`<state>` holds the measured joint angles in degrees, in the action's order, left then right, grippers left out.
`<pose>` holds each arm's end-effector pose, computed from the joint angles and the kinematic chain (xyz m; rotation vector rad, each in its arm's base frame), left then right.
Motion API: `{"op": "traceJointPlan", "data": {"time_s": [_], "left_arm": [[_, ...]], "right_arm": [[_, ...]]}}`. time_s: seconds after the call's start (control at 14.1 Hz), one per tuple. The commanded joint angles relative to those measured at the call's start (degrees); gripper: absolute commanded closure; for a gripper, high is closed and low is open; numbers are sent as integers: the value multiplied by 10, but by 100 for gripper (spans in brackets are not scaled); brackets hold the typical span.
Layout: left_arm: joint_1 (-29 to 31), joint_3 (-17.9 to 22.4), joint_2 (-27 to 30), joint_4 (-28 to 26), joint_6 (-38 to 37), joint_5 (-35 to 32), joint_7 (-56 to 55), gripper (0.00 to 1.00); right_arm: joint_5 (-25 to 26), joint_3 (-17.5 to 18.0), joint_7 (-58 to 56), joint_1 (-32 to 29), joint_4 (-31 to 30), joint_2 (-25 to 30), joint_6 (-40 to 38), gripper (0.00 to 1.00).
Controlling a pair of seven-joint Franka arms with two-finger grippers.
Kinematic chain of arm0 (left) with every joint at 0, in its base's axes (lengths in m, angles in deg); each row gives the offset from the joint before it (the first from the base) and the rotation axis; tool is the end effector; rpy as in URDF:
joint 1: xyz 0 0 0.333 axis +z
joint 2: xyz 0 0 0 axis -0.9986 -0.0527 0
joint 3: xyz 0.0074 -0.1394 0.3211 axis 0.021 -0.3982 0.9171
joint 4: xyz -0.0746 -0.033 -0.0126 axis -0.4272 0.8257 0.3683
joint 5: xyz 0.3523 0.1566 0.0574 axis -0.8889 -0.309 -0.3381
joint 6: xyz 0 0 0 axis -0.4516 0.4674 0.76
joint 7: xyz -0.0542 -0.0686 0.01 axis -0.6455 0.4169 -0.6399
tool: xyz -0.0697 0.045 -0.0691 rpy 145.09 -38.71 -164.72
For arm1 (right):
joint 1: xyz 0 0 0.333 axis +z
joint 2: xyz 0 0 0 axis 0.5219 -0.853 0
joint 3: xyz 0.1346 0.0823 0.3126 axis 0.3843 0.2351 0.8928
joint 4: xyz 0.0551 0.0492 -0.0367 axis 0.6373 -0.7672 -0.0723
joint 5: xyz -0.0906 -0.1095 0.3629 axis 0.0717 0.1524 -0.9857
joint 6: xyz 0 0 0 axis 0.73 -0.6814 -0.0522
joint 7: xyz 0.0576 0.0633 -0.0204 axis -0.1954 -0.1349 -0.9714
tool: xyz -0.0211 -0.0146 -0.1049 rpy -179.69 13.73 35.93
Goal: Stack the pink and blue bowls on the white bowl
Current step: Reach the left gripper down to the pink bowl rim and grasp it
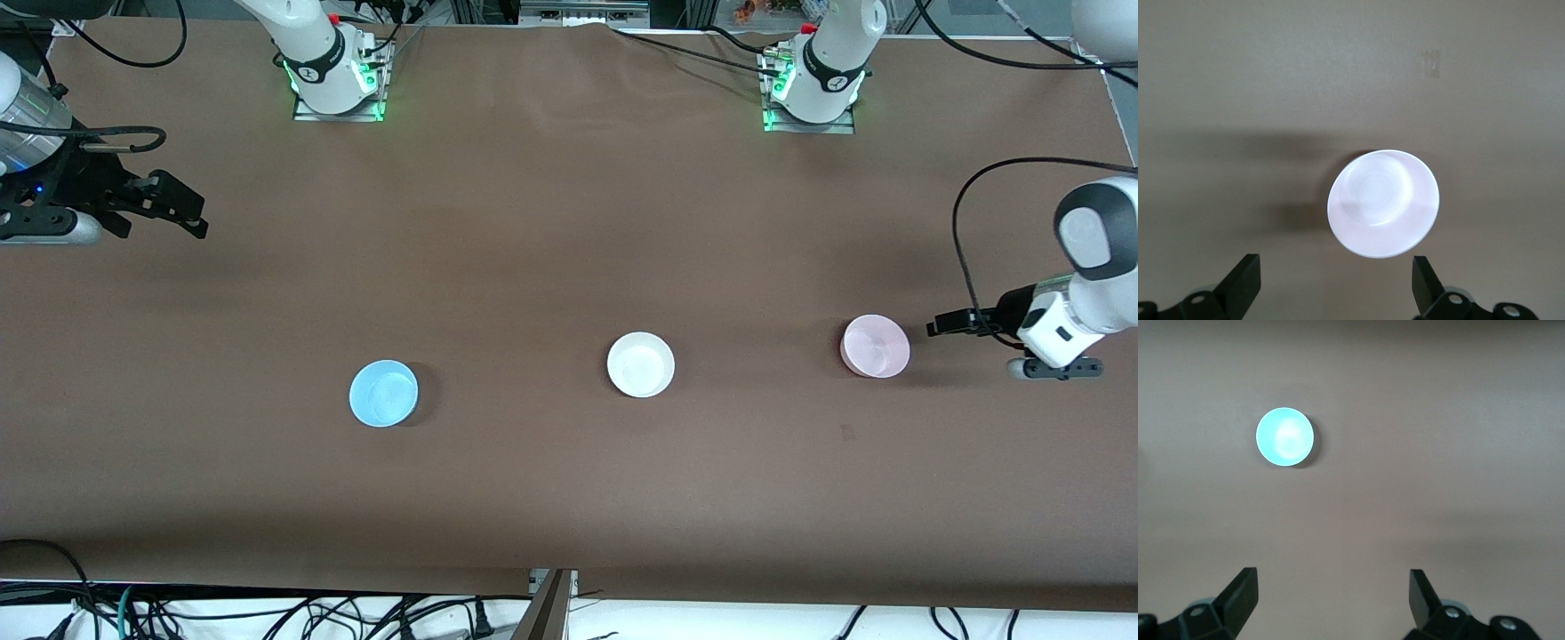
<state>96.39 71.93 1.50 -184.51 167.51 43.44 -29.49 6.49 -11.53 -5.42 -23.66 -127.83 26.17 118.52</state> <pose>0.6125 0.1359 0.3352 2.9436 0.1083 -0.1715 0.5613 0.0556 0.6397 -3.1218 0.0155 -0.0709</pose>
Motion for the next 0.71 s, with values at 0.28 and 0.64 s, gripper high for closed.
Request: {"op": "traceJointPlan", "data": {"time_s": [0.28, 0.64], "left_arm": [[-2, 1, -30, -69, 108, 71, 71, 5], [-7, 1, -43, -84, 144, 84, 75, 28]], "right_arm": [[0, -1, -5, 0, 13, -4, -5, 0], [0, -2, -6, 0, 13, -4, -5, 0]]}}
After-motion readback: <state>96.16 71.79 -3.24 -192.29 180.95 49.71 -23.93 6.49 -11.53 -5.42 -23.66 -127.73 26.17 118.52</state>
